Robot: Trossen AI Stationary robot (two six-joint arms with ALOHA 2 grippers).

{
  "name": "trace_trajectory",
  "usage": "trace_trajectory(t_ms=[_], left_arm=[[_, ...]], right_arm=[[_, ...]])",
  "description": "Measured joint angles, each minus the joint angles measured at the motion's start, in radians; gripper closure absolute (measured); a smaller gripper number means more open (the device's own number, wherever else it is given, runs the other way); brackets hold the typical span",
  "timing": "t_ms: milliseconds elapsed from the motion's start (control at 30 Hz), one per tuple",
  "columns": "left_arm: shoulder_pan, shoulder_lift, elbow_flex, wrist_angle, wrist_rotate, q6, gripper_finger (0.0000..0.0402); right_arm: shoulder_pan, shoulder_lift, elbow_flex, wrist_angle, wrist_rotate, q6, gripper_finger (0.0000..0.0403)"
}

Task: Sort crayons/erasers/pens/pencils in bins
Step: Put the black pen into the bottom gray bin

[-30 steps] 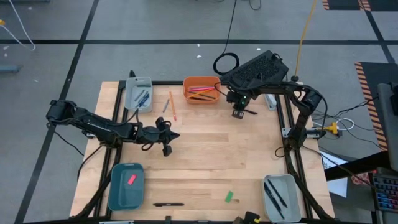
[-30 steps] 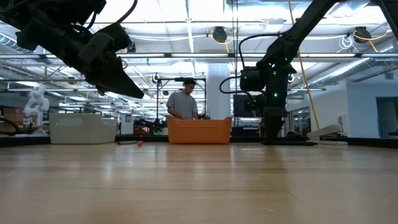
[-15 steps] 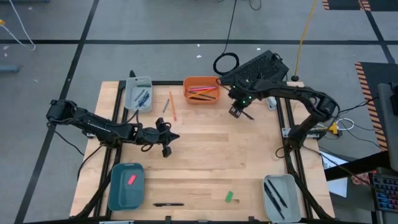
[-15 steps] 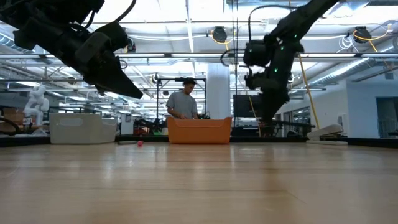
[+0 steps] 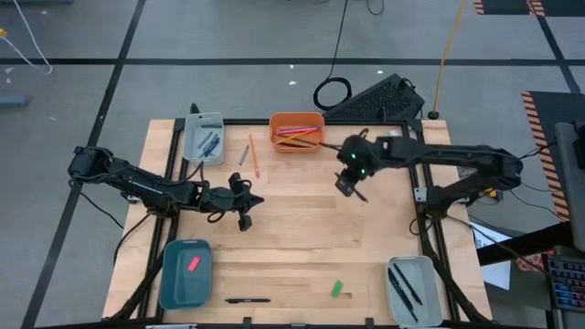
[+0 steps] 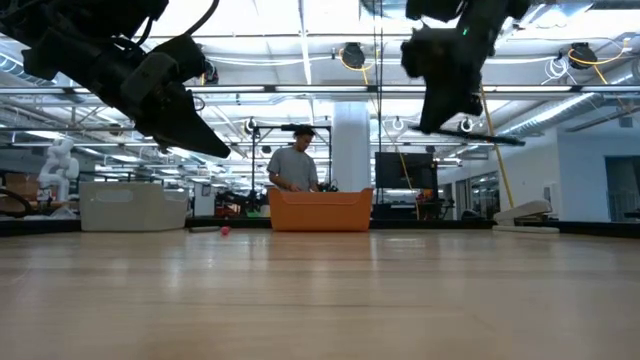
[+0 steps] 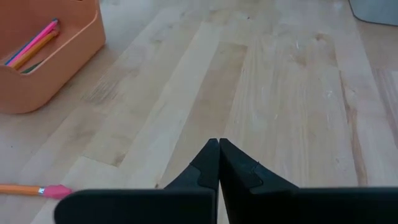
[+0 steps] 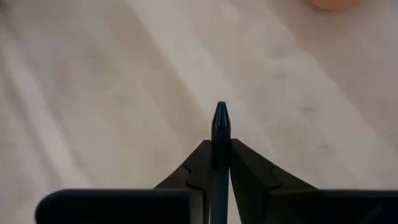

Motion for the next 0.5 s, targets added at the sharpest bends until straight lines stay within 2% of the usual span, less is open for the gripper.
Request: trace_trajectory(t_ms=[233,500], left_arm=[[0.0,0.0,0.0,0.0,0.0,0.023,0.0399],[0.002,0.0,0.0,0.002,0.0,0.051,0.0397]], right_arm=[[0.225,-0.097,0.001,-0.031,-0.003,0.28,0.0363],[0.56,-0.159,0.001,-0.159,0.091,0.676,0.0362]])
